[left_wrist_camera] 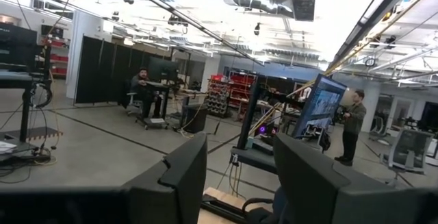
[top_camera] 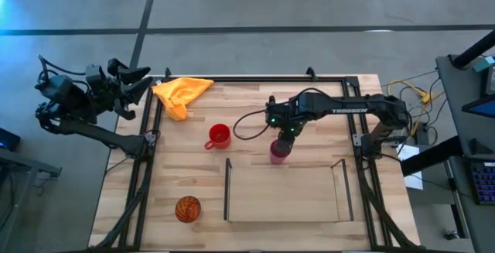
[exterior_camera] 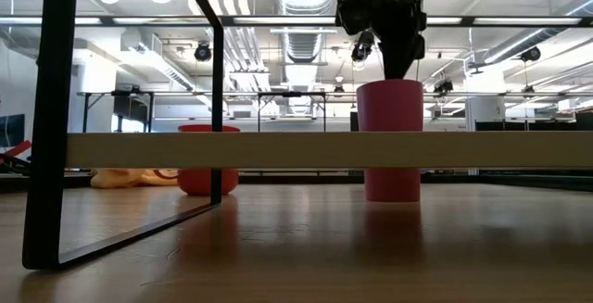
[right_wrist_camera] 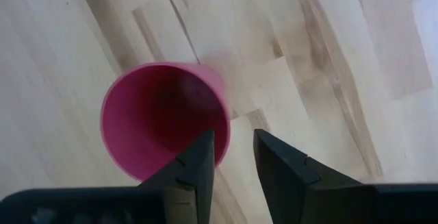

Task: Stack small to large cups/mugs on shelf
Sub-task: Put the pink cup on the shelf

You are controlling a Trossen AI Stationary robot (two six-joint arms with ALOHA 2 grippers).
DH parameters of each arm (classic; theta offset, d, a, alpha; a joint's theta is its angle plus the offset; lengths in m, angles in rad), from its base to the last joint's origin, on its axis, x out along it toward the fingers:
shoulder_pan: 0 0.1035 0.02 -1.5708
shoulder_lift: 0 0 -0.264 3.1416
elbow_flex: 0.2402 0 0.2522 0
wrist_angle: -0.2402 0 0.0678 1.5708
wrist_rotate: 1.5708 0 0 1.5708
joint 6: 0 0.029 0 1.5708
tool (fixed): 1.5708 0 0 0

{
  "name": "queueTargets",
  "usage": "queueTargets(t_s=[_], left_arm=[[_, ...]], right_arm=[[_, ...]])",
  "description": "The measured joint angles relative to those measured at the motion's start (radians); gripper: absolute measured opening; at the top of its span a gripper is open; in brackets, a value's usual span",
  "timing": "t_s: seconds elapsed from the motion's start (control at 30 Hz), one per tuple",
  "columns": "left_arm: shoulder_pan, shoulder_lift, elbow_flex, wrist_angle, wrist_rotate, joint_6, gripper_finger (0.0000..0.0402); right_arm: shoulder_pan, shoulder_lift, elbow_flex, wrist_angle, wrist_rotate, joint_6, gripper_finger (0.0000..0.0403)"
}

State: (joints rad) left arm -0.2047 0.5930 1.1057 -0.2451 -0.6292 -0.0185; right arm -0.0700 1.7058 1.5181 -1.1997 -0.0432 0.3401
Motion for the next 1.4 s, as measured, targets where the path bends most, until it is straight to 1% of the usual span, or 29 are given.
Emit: queueTargets(t_s=[0.43,0.77,0.97,1.1,1.2,1.4], left_arm=[[0.0,0.0,0.0,-0.003,0.0,0.001,0.0156],[0.0,0.0,0.0,-0.004,0.0,0.001,0.0156],[0.0,0.0,0.0,-0.003,0.0,0.001,0.0156],[0.0,0.002,0.0,-0.003,0.0,0.0,0.0156],[0.0,0.002,0.0,-0.003,0.0,0.0,0.0156],[0.0,0.002,0.0,-0.005,0.0,0.0,0.0156]], right_arm=[[0.002,0.013,-0.014,0.006,0.001,0.005,0.0103],[0.002,0.013,-0.067,0.012,0.001,0.012,0.0103],[0.002,0.013,-0.082,0.021,-0.001,0.025,0.0089],[0.004,0.011,-0.082,0.015,-0.012,0.027,0.0055],[0.01,0.01,-0.082,-0.043,-0.013,0.027,0.0018],[0.05,-0.011,-0.082,-0.29,-0.018,0.028,0.001]])
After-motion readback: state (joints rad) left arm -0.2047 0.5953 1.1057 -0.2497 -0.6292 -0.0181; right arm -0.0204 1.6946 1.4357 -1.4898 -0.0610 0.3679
